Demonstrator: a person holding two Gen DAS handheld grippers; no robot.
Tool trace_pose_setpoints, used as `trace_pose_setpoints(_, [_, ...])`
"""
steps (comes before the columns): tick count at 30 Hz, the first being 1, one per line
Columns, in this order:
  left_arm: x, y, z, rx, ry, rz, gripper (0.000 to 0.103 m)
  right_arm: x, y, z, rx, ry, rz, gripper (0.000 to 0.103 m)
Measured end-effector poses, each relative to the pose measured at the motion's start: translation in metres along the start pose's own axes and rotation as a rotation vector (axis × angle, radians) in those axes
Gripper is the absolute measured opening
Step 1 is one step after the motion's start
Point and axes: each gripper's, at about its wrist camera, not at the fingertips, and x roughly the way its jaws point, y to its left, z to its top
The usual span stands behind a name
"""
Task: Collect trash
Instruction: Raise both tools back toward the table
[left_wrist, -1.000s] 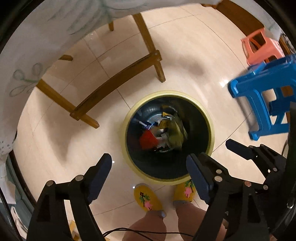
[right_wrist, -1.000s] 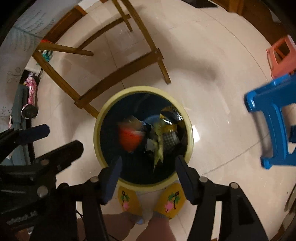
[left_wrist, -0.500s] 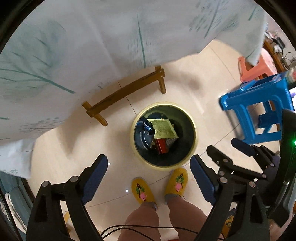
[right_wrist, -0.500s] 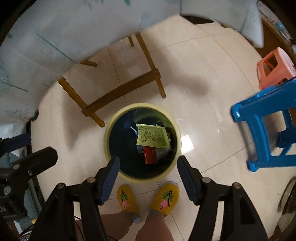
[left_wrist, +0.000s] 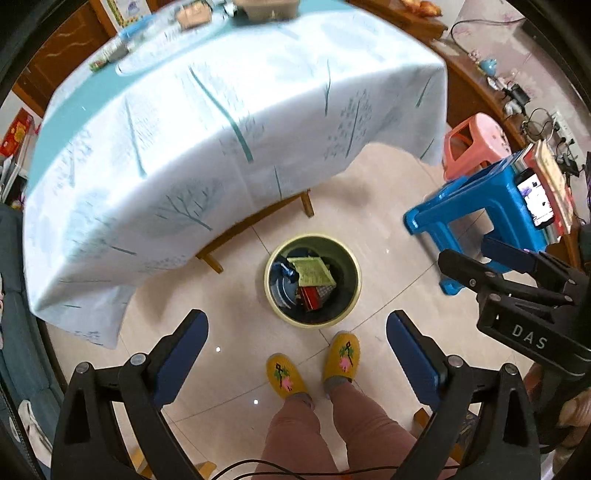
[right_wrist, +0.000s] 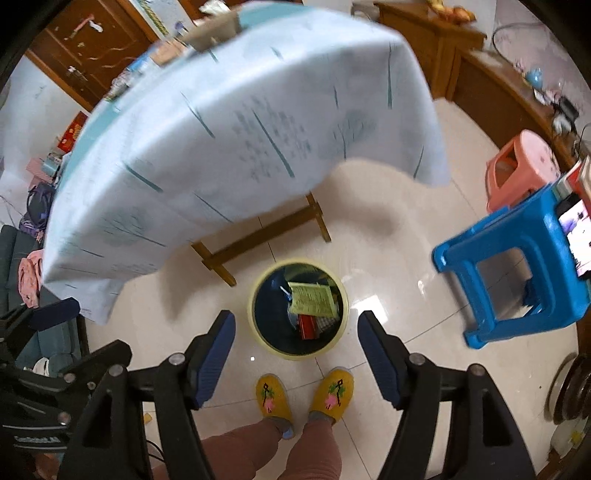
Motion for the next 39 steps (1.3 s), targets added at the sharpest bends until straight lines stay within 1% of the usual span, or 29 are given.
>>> trace_pose_setpoints(4, [-0.029, 0.005, 0.007, -0.020, -0.045, 0.008, 0.096, -0.030, 0.014, 0.009, -0.048, -0.029, -0.019, 0.069])
trace_pose_setpoints(10, [-0.067, 0.012, 0.021, -0.047, -0.119, 0.023, 0.096, -0.062, 0.029, 0.019, -0.087, -0.071, -0.011, 0.069])
trace_pose_setpoints(19, [-0.101, 0.015, 0.039, -0.077, -0.214, 0.052, 0.096, -0.094, 0.043, 0.038, -0.142, -0.141, 0.007, 0.069])
trace_pose_setpoints(25, [-0.120, 0.019, 0.053, -0.113, -0.277, 0.079, 0.096, -0.107, 0.048, 0.059, -0.189, -0.189, 0.025, 0.069])
trace_pose_setpoints(28, [-0.126, 0.020, 0.059, -0.125, -0.295, 0.096, 0.096, -0.111, 0.050, 0.070, -0.208, -0.206, 0.037, 0.069])
trace_pose_setpoints(39, [-0.145, 0.043, 0.076, -0.213, -0.349, 0.165, 0.096, -0.113, 0.064, 0.102, -0.273, -0.223, 0.098, 0.069])
